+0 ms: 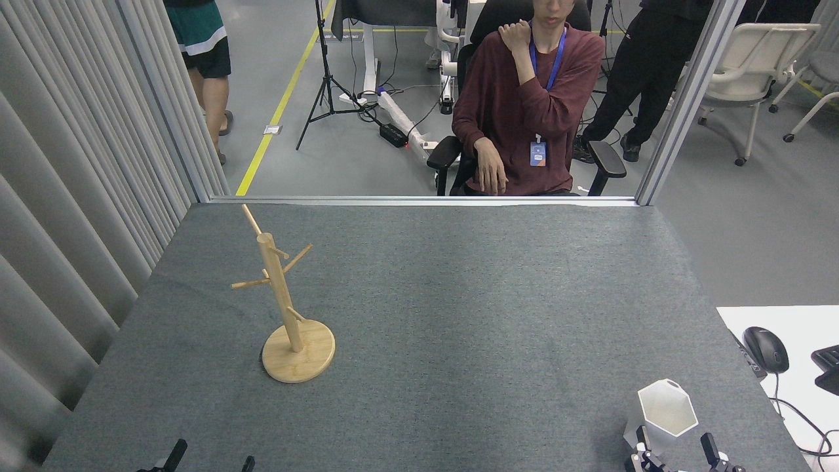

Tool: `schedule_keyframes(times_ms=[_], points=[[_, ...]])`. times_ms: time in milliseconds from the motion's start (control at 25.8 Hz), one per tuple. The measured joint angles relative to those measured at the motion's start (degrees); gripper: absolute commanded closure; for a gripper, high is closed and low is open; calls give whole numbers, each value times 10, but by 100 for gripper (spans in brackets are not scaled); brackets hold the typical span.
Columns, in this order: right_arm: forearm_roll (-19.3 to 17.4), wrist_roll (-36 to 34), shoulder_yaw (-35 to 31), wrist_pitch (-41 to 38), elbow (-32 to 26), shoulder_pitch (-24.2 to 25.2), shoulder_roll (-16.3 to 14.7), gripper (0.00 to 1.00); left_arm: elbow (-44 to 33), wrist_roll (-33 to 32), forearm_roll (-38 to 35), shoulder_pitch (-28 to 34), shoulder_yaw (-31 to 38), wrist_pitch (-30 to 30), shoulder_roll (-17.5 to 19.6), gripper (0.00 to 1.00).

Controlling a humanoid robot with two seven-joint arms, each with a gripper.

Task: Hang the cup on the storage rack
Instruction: 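Close the right gripper around the white hexagonal cup, then carry the cup with the right gripper toward the left gripper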

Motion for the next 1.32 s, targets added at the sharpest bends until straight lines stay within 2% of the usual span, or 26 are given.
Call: schedule_keyframes(times_ms=[349,387,426,465,542,775,930,1046,1123,1317], points=[[0,3,16,0,48,-45,-4,2,0,0,0,6,16,-3,4,0],[0,3,17,0,52,-47,-5,12,0,0,0,7,18,-4,4,0],[1,3,17,0,56,-50,-5,30,0,0,0,7,19,-4,4,0],[3,2,18,0,59,-51,-5,35,0,1,0,7,20,-4,5,0],[11,-1,18,0,62,-54,-5,40,0,1,0,8,22,-5,5,0],[16,-5,14,0,58,-61,-4,43,-1,1,0,9,20,-7,5,0],[10,-6,-1,2,29,-73,-3,44,-1,2,0,5,11,-21,2,0],[12,-8,-1,10,-7,-87,12,44,0,2,-4,-8,-25,-46,0,0],[21,-7,19,18,-32,-94,37,44,1,-1,-12,-24,-60,-55,-1,0],[67,-3,131,28,-107,-80,93,44,6,-12,-52,-66,-121,-64,-20,0]])
